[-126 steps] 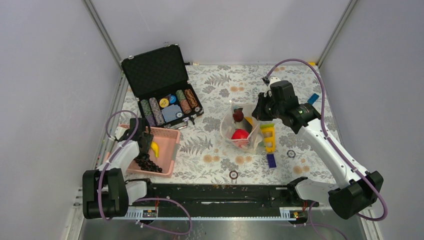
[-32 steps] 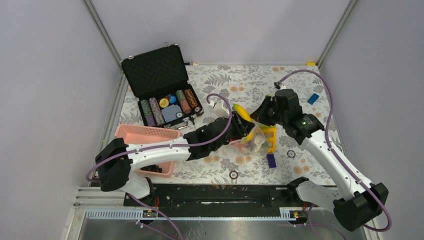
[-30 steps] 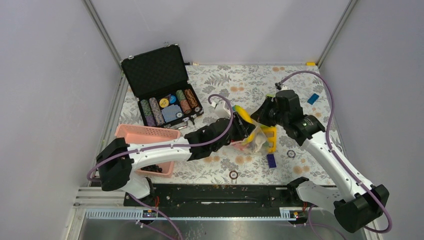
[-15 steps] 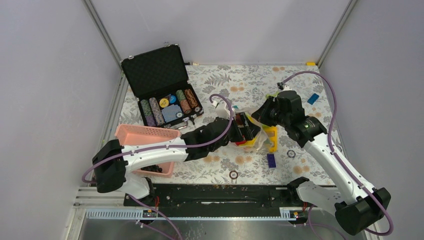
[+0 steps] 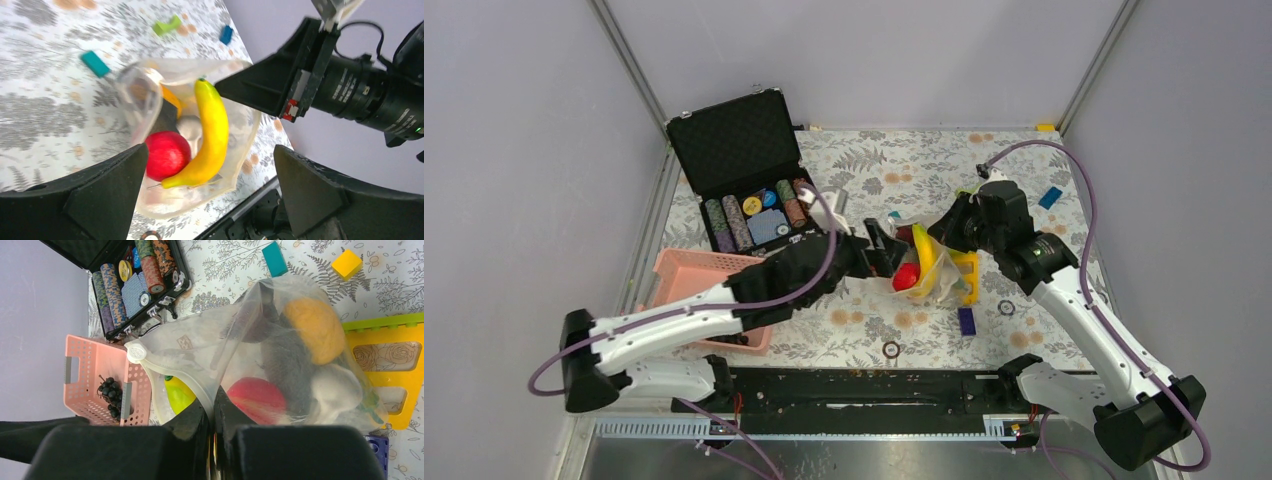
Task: Place the food in the zip-top bag and seal the zipper
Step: Place the fake fruit in the zipper food storage bag, then adjust the zipper food storage bag at the center of the board.
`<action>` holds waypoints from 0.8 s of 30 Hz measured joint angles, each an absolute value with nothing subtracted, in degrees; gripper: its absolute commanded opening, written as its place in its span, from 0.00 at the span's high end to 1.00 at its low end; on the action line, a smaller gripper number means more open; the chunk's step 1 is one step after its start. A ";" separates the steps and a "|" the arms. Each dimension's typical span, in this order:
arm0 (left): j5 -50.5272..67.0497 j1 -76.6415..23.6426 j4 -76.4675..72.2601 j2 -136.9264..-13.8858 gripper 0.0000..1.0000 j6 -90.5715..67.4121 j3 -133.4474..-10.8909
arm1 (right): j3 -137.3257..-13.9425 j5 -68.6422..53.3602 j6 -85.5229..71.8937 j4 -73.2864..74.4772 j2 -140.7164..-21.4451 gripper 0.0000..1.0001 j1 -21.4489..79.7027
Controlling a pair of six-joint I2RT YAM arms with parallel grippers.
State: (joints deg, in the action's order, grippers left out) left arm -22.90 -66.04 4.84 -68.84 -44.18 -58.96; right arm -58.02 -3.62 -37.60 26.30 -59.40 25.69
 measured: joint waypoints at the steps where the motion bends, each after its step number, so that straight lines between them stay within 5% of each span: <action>1: -24.77 -66.04 5.61 -66.63 0.01 -43.90 -58.35 | -58.08 -3.68 -37.28 26.35 -59.40 0.91 25.69; 7: -28.51 -62.72 10.24 -61.78 0.01 -43.07 -56.47 | -59.09 -4.19 -35.22 26.57 -59.42 0.90 25.69; 13: -23.05 -59.90 13.69 -71.94 0.08 -41.69 -58.02 | -61.60 -5.76 -33.32 27.27 -60.88 0.90 25.69; 16: -21.26 -59.99 16.45 -79.81 0.31 -40.56 -61.23 | -62.41 -7.16 -32.77 27.64 -62.00 0.90 25.69; 20: -20.75 -59.72 19.20 -84.29 0.97 -40.18 -63.46 | -62.46 -7.84 -31.79 28.05 -62.33 0.90 25.69; 24: -20.71 -59.48 20.78 -84.31 1.00 -39.16 -64.73 | -62.96 -10.07 -28.40 28.23 -62.72 0.91 25.69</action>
